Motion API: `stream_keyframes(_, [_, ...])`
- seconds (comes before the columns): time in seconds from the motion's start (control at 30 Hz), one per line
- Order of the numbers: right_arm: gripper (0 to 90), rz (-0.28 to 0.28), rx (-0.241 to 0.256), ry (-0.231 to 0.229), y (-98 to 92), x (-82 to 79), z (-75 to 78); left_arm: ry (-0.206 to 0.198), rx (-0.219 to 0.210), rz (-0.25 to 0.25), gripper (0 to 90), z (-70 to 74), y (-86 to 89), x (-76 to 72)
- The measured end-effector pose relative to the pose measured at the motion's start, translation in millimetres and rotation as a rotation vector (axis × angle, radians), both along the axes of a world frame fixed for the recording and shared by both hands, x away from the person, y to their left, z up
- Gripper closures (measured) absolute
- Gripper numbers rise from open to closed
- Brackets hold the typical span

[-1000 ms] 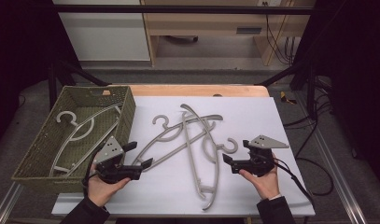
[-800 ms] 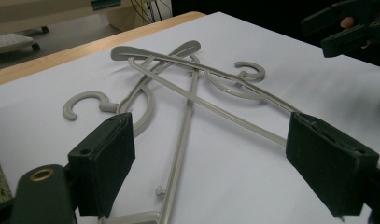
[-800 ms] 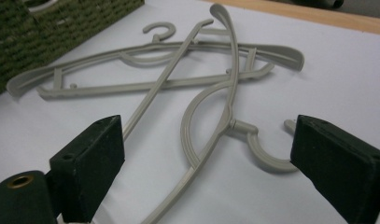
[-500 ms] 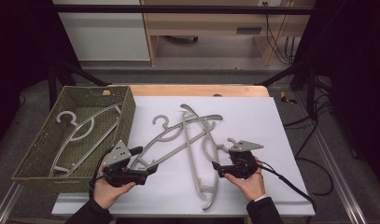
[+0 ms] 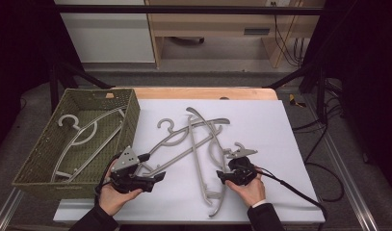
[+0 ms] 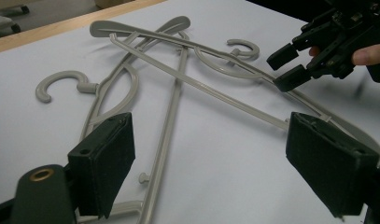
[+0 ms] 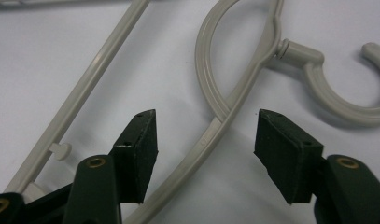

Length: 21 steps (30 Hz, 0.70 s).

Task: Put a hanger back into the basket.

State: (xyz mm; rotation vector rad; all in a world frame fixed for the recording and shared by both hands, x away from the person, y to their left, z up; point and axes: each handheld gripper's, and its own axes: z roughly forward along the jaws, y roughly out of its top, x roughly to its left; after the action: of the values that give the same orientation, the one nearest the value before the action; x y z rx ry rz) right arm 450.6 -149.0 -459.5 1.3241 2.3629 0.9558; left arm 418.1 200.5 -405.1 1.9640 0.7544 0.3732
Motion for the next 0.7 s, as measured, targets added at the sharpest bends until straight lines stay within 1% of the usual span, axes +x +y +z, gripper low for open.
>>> stream_keyframes(0.03, [42.2,0.009,-0.019,-0.001,-0.5,1.3,-1.8,0.0,0.0,0.0,15.3,0.0,0.0,0.0])
stream_keyframes(0.07, [43.6,0.003,-0.016,0.011,0.8,1.3,-2.6,0.002,0.003,0.0,15.4,-0.6,-0.3,0.3])
stream_keyframes(0.13, [45.4,0.006,-0.021,0.01,1.6,2.0,-3.9,0.003,0.006,0.0,15.4,-0.7,-0.4,0.5])
stream_keyframes(0.17, [49.1,0.001,-0.036,0.019,3.4,2.3,-5.8,0.003,0.007,0.0,15.4,-0.9,-0.4,0.6])
stream_keyframes(0.2, [52.0,0.003,-0.04,0.027,3.9,2.3,-6.4,0.005,0.008,0.001,15.4,-1.2,0.1,1.1])
stream_keyframes(0.23, [54.7,0.01,-0.051,0.027,3.8,2.9,-7.7,0.006,0.009,0.002,15.3,-1.3,0.5,1.4])
stream_keyframes(0.27, [54.7,0.01,-0.051,0.027,3.8,2.9,-7.7,0.006,0.009,0.002,15.4,-1.3,0.5,1.4])
stream_keyframes(0.3, [57.5,0.008,-0.063,0.034,4.3,2.9,-9.1,0.007,0.009,0.005,15.4,-1.5,0.9,1.7])
stream_keyframes(0.37, [59.0,0.012,-0.076,0.028,3.3,3.6,-9.0,0.009,0.006,0.009,15.5,-1.5,1.8,2.1])
stream_keyframes(0.5, [59.9,0.007,-0.071,0.034,3.2,3.8,-8.8,0.011,0.007,0.009,15.6,-1.4,2.2,2.3])
stream_keyframes(0.57, [63.3,-0.007,-0.075,0.042,2.3,4.3,-7.9,0.013,0.01,0.009,15.6,-1.6,2.1,2.4])
stream_keyframes(0.6, [63.3,-0.007,-0.075,0.042,2.3,4.3,-7.9,0.013,0.01,0.009,15.6,-1.6,2.1,2.4])
stream_keyframes(0.63, [66.7,-0.009,-0.078,0.047,1.5,4.5,-7.3,0.013,0.01,0.009,15.6,-1.7,2.1,2.5])
stream_keyframes(0.7, [70.3,-0.011,-0.091,0.05,0.4,4.7,-6.4,0.014,0.01,0.009,15.6,-1.8,2.1,2.5])
